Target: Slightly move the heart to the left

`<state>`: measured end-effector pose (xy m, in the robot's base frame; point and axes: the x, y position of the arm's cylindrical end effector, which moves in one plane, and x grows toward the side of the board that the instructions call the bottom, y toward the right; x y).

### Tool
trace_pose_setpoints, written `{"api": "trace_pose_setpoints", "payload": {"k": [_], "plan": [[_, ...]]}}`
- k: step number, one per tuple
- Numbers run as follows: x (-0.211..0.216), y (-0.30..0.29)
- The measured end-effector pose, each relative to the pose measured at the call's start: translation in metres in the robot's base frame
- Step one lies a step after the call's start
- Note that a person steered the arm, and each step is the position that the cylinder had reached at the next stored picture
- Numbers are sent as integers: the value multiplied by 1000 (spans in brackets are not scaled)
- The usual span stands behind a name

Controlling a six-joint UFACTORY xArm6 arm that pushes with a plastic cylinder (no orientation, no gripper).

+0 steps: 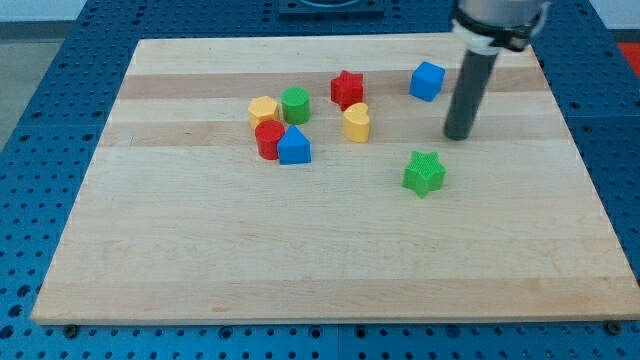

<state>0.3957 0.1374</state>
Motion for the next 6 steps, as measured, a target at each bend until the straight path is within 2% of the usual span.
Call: {"api": "trace_pose_setpoints", "payload": {"k": [3,4,5,6], "plan": [[-14,-95],[-16,-105],[-16,-102],[-64,-17]]}}
